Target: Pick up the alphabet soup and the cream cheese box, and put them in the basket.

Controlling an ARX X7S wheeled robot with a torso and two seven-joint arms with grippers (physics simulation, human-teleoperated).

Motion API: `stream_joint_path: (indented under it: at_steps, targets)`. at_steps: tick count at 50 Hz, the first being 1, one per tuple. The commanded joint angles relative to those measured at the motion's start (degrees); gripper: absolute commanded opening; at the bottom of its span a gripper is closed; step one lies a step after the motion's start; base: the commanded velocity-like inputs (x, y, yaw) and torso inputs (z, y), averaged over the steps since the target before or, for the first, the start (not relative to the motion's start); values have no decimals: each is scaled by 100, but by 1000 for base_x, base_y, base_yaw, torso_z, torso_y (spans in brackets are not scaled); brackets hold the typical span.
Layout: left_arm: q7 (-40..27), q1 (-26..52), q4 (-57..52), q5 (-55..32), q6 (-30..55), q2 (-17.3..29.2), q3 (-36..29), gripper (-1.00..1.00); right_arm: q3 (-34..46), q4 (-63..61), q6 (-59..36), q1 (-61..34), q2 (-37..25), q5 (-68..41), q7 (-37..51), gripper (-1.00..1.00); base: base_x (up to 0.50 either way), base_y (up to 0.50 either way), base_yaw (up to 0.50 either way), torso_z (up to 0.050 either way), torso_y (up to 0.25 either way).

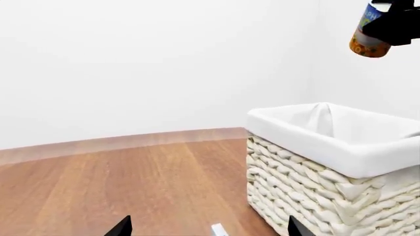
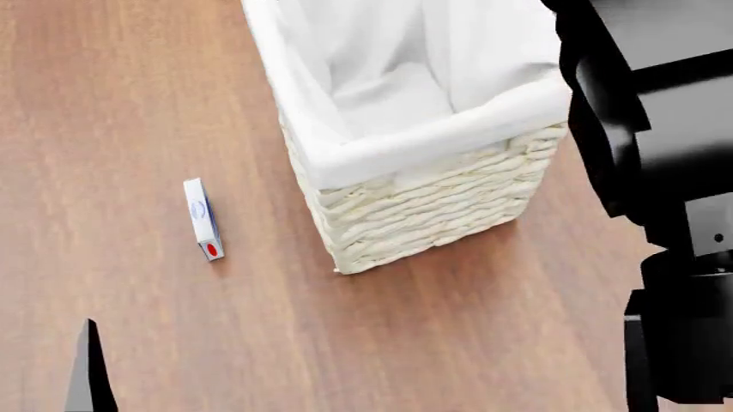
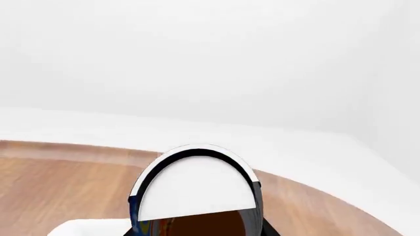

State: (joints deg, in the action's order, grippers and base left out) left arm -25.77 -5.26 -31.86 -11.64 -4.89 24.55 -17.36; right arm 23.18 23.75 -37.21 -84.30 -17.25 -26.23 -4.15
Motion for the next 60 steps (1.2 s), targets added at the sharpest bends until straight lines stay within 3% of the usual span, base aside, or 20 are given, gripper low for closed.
stream_joint_path:
  at_steps: [1,18,60]
  targets:
    - [-9,41,24,-19,11,8,0,100,456,1727,-120,-955,352,364,-750,-100,0,0,0,0,0]
    - [-23,56,163,-85,-38,13,30,100,803,1996,91,-603,583,391,-1185,-100,0,0,0,0,1]
    - [-56,44,279,-162,-146,46,47,100,1061,2026,263,-172,690,430,-1239,-100,0,0,0,0,1]
